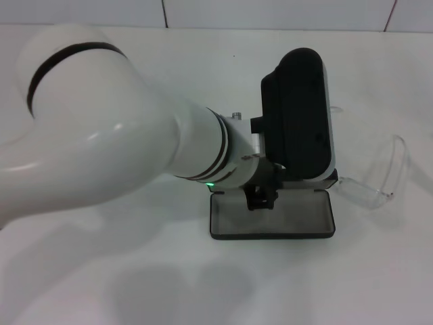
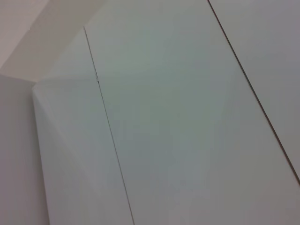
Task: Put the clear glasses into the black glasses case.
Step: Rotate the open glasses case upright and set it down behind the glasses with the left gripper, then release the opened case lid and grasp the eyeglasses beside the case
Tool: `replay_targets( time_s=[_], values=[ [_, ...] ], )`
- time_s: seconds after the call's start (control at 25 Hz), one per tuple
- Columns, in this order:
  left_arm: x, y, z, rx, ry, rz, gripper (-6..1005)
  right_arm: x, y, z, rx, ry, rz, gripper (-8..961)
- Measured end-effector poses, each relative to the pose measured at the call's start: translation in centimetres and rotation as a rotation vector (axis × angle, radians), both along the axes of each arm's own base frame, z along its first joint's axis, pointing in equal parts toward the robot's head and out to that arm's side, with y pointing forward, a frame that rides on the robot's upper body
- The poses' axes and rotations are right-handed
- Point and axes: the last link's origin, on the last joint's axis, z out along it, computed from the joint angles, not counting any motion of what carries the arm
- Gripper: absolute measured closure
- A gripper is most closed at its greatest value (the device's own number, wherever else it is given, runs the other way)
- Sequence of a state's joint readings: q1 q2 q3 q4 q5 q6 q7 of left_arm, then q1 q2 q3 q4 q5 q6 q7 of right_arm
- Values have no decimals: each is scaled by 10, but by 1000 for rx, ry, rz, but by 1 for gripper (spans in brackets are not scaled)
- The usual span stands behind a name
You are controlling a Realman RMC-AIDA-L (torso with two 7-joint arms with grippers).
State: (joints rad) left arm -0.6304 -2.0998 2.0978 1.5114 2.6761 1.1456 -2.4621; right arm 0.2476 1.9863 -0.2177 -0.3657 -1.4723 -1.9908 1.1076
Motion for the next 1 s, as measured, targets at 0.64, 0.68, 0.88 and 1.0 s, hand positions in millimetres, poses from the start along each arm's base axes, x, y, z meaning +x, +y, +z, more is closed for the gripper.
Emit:
replay_targets(
  time_s=[0.64, 0.68, 0.88, 1.0],
  values=[
    [3, -8, -5, 4, 38, -122, 692, 0, 0, 4, 12, -1, 4, 99],
    [4, -8, -5, 5, 35, -124, 618, 0, 0, 4, 12, -1, 4, 99],
    [9, -14, 1, 6, 14, -138, 546, -1, 2, 2, -18, -28, 15, 100],
    [16, -17, 8, 9, -13, -142, 546, -5, 9, 2, -81, -84, 38, 100]
  ],
)
